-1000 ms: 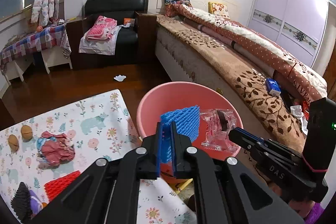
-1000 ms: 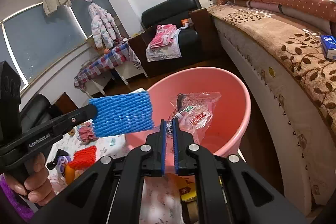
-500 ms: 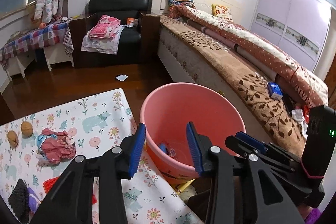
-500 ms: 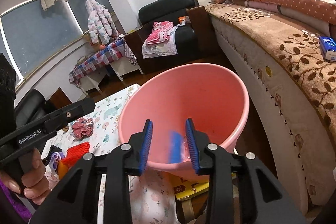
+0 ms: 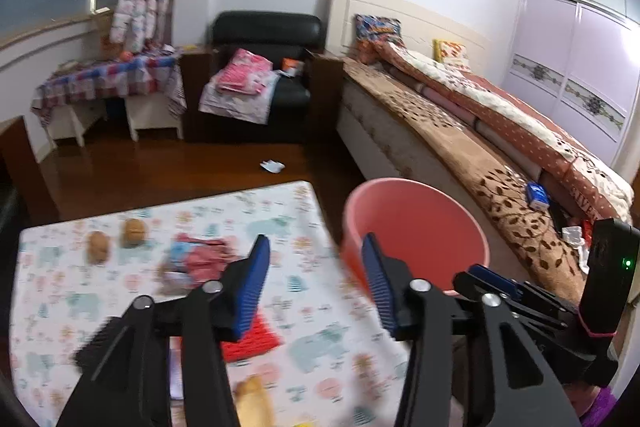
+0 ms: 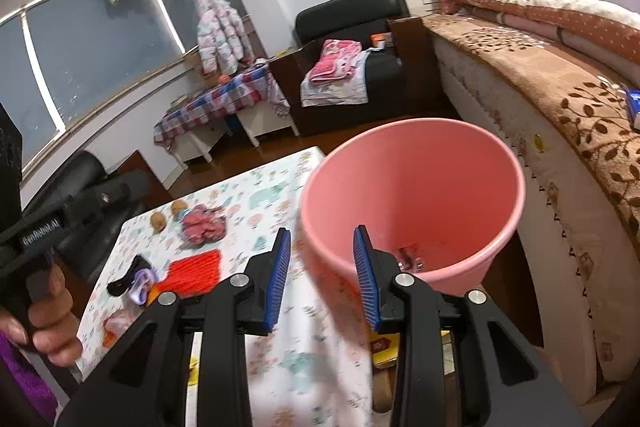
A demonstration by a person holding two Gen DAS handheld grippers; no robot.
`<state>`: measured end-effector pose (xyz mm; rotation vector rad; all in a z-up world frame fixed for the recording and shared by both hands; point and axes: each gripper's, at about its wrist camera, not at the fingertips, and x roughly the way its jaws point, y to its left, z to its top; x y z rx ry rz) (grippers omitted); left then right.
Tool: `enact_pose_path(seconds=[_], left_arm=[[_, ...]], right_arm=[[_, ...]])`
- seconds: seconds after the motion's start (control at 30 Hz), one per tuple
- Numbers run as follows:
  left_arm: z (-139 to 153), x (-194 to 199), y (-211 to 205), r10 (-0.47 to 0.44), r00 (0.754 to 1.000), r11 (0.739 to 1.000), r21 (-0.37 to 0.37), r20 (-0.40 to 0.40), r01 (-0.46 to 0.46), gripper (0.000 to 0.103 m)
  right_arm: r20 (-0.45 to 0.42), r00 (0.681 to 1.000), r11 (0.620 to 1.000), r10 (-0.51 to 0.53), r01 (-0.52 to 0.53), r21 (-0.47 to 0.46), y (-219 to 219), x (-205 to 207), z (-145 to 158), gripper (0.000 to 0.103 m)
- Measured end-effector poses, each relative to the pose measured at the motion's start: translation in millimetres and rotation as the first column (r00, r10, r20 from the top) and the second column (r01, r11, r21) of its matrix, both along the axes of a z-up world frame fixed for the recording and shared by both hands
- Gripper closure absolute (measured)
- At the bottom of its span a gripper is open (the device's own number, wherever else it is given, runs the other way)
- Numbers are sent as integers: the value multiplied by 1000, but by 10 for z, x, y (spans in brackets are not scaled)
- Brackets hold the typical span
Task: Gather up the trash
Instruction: 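Return both grippers to the table over the remaining trash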
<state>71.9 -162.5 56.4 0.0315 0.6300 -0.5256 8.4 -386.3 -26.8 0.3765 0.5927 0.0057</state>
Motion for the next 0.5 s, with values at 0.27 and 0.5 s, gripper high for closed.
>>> enact_pose_path(seconds=[0.27, 0.5], left_arm=[[73, -184, 922, 130, 990, 989, 60, 57, -134, 50], [-114, -362, 1603, 229, 973, 969, 94, 19, -229, 50]], right_arm=[[-18, 997, 997, 75, -76, -11, 381, -42, 4, 70], [-49, 989, 989, 143, -144, -27, 667, -8, -33, 70]])
